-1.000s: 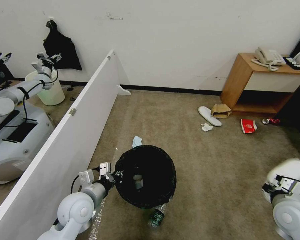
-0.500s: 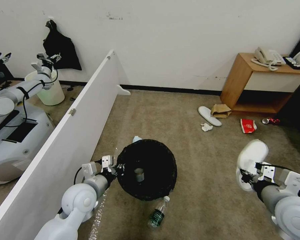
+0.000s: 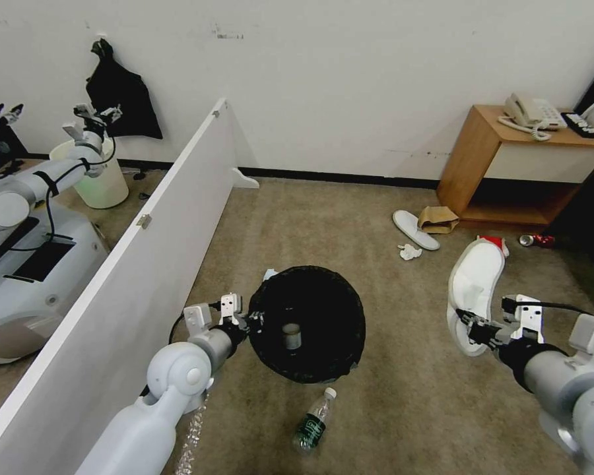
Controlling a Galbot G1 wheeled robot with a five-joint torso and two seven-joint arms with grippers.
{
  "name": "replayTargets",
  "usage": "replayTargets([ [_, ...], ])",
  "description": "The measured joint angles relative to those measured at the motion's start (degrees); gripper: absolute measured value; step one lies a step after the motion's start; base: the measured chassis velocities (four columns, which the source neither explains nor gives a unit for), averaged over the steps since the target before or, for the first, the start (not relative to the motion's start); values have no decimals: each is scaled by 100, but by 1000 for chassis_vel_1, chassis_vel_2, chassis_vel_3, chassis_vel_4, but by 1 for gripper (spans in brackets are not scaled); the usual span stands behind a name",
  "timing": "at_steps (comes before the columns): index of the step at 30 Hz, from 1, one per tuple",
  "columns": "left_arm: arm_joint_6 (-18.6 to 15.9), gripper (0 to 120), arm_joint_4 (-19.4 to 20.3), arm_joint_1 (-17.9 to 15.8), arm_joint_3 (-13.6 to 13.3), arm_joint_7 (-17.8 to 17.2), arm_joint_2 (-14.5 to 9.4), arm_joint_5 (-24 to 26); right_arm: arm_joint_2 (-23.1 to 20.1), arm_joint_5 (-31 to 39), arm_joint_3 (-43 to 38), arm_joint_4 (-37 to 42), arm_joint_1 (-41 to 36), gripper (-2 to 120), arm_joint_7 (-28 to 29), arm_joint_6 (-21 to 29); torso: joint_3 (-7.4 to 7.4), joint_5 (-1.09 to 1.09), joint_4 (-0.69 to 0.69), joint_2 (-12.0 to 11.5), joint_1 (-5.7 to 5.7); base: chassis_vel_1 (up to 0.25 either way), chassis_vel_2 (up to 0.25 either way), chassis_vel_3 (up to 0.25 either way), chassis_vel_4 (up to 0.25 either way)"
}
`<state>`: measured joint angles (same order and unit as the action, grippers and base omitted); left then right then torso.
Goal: Pick up the trash bin, then pick up the garbage from the floor and place it into the trash bin.
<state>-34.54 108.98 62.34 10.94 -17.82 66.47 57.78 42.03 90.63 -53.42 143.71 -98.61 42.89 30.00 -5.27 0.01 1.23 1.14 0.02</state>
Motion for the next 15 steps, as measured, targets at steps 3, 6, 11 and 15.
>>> replayTargets([
  [3,-2,2,-135,-149,-135,0,55,0,-62,444,-274,0,-75,0,-208,14,0,0,0,0,0,0,0,0,0],
  [6,-1,2,-281,-313,-267,4,117,7,-121,911,-438,-9,-67,0,-336,1,0,-2,0,0,0,0,0,0,0],
  [11,32,2,-507,-565,-441,37,167,25,-163,1183,-467,-19,29,0,-506,-71,0,-1,-1,0,0,0,0,0,0],
  [15,63,2,-800,-847,-627,125,214,19,-156,1440,-425,-28,125,0,-588,-94,0,-1,0,0,0,0,0,0,0],
])
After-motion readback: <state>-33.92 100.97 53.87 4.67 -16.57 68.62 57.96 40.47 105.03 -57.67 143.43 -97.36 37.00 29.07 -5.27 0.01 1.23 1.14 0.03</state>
